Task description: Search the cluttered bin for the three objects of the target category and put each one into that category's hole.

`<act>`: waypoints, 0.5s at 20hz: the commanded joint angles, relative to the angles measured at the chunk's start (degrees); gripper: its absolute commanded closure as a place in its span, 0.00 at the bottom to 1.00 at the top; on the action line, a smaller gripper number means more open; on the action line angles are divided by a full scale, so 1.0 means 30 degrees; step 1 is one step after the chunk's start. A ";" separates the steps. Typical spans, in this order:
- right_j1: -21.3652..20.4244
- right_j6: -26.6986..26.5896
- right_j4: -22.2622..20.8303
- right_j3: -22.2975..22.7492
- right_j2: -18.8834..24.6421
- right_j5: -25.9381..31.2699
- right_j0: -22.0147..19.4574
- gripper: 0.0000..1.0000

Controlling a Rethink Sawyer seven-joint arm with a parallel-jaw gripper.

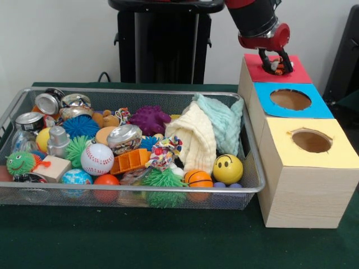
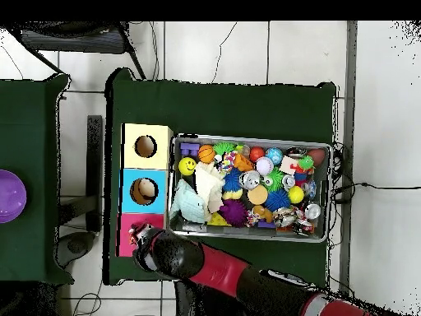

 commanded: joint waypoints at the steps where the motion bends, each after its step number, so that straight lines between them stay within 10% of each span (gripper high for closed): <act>1: -0.0737 0.1490 0.0109 -0.2862 -0.0909 0.2200 0.0154 0.00; 10: -0.3386 0.1411 0.0243 -0.3140 -0.1536 0.4521 0.0351 0.00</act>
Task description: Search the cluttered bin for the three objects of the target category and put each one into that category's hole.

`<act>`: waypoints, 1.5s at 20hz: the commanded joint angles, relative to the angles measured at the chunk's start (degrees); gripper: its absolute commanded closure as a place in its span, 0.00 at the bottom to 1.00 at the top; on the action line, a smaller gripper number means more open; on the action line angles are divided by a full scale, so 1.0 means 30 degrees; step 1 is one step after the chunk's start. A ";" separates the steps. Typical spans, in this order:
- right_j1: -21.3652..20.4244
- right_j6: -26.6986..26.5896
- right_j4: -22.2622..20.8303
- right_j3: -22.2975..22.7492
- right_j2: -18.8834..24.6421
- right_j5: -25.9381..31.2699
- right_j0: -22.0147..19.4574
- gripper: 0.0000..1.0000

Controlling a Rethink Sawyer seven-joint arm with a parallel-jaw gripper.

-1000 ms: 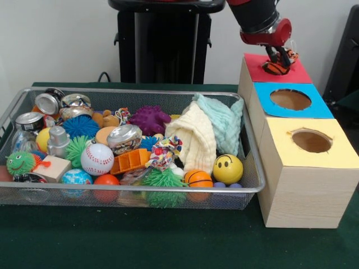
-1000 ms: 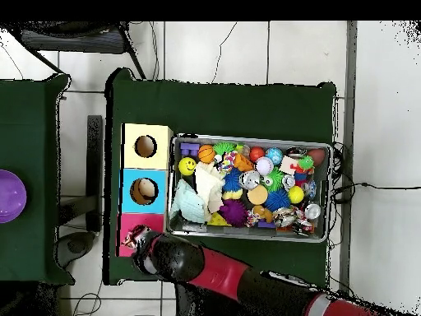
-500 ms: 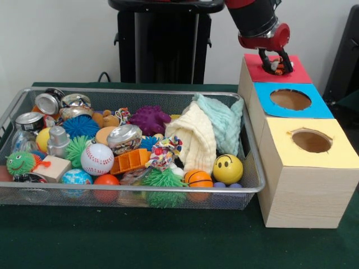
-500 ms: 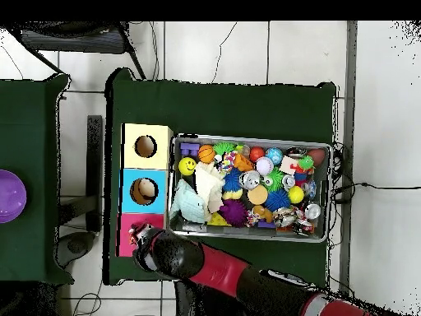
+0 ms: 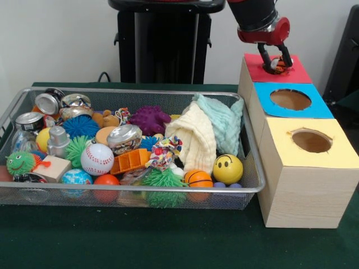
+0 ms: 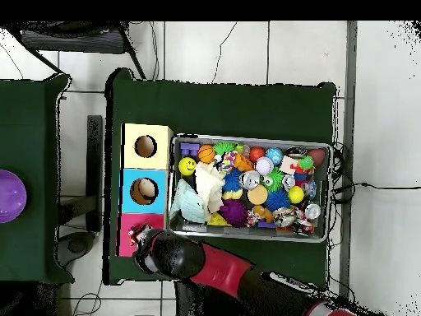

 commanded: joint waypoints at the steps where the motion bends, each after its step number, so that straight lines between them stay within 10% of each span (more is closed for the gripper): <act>1: -0.2386 0.1492 0.0214 -0.3050 -0.1201 0.3019 0.0070 0.00; 9: -0.2583 0.1480 -0.0347 -0.3283 -0.1305 0.1642 0.0232 0.00; 18: -0.3303 -0.0166 -0.3039 -0.7854 -1.0927 0.1138 0.6241 0.00; 30: -0.2683 0.0215 -0.4726 -0.9182 -1.0863 0.2685 0.5029 0.00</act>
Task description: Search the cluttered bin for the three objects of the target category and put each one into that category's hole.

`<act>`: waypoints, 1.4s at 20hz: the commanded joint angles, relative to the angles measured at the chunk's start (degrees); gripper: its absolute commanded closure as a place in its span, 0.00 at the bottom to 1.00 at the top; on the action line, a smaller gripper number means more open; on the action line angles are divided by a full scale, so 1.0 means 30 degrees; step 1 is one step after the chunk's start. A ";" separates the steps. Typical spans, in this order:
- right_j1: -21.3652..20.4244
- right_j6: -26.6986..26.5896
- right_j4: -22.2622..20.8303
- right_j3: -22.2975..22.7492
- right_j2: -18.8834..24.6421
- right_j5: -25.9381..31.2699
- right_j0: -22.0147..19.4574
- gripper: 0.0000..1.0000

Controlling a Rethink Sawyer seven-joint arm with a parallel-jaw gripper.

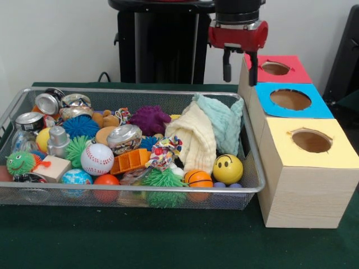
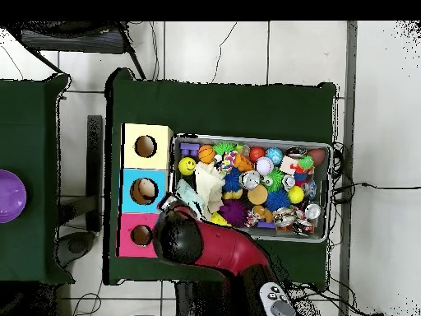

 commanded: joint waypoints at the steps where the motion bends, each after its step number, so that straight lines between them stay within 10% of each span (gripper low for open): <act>1: 0.0580 0.0194 -0.1126 -0.3194 -0.1470 0.1309 -0.1330 0.00; 15: 0.1321 0.1714 -0.1189 -0.2184 -0.4568 0.0594 -0.1995 0.00; 28: 0.5468 0.2770 -0.2082 -0.1564 -0.2501 -0.5709 -0.5991 0.00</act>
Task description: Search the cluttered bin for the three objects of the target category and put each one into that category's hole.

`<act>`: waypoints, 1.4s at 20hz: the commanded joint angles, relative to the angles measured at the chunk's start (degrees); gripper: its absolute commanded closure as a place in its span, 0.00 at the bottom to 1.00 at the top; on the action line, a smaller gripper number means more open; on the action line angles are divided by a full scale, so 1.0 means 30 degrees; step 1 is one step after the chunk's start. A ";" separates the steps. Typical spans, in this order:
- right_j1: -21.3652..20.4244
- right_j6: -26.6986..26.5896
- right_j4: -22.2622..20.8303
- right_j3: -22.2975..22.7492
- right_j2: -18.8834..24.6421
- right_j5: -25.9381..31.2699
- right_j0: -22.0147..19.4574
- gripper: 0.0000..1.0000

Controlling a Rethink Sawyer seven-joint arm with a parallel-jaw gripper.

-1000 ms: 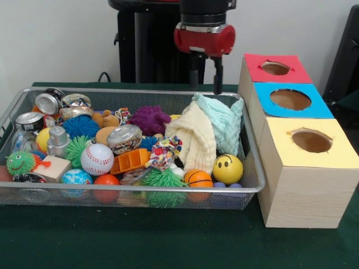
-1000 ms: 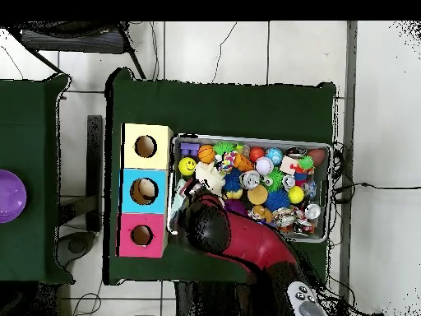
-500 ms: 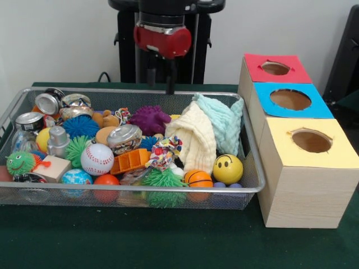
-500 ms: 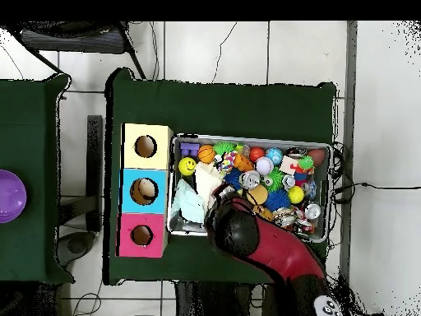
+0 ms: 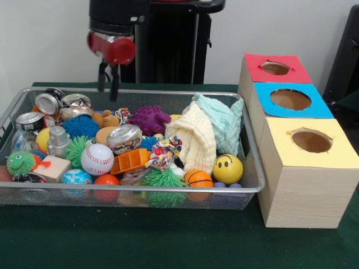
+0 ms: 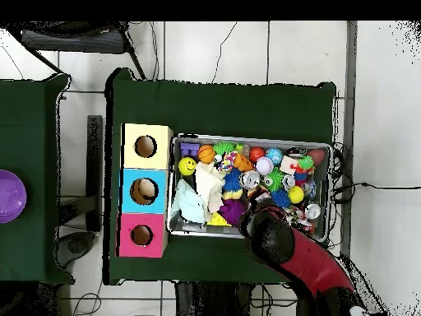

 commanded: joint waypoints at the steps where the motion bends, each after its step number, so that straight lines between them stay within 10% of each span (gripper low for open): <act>1: 0.3646 0.2652 -0.1438 0.0037 0.1693 -0.3258 -0.2033 0.00; 11: 0.5299 0.2504 -0.1178 -0.0352 0.2560 -0.3049 -0.2702 0.00; 28: 0.2022 0.2213 -0.0227 0.0619 0.1477 0.0688 -0.1332 0.00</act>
